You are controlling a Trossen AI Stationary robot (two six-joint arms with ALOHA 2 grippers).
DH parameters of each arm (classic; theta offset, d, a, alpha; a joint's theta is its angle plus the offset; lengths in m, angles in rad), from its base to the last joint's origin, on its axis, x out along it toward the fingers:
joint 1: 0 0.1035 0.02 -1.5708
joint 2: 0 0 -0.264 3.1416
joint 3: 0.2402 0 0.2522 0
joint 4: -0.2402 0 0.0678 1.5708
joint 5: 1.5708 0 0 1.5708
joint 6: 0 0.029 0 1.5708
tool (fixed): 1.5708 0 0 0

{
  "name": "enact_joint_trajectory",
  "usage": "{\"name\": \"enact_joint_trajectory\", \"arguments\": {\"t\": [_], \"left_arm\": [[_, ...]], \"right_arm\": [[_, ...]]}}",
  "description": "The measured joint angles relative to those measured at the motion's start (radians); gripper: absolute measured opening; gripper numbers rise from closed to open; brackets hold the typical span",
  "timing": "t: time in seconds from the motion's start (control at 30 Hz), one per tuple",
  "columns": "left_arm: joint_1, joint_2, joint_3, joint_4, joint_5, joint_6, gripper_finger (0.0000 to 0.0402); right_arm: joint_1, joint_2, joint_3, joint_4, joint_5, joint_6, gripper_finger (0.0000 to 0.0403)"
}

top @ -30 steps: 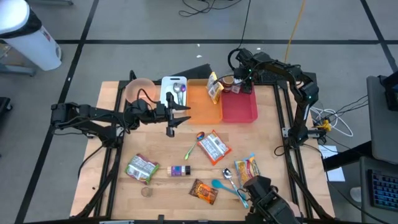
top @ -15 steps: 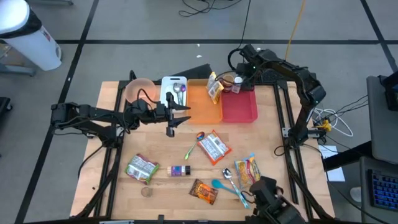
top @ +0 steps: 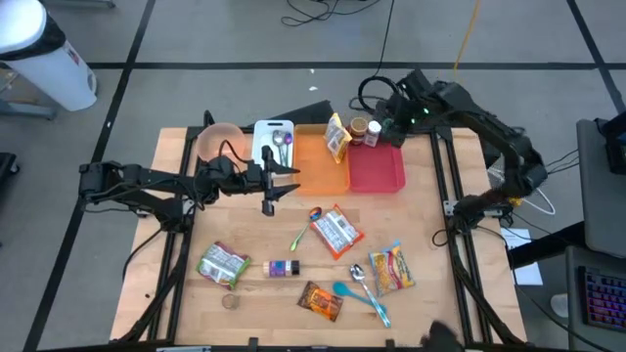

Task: Pick & Place Food Item
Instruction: Put the green noodle pack into the orange bin

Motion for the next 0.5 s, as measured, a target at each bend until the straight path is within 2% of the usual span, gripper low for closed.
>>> {"name": "enact_joint_trajectory", "arguments": {"t": [0.17,0.27,0.4,0.5], "left_arm": [[-0.001,-0.002,0.000,-0.001,0.000,-0.016,0.0182],[-0.009,-0.014,0.000,0.001,0.000,-0.047,0.0182],[-0.029,-0.014,0.000,-0.010,0.001,-0.088,0.0182],[-0.046,-0.014,0.000,-0.023,0.001,-0.118,0.0182]], "right_arm": [[0.122,-0.202,-0.267,0.277,-0.264,0.160,0.0254],[0.222,-0.323,-0.489,0.543,-0.368,0.276,0.0254],[0.391,-0.441,-0.808,1.048,-0.429,0.479,0.0254],[0.534,-0.454,-1.031,1.535,-0.401,0.596,0.0254]]}}
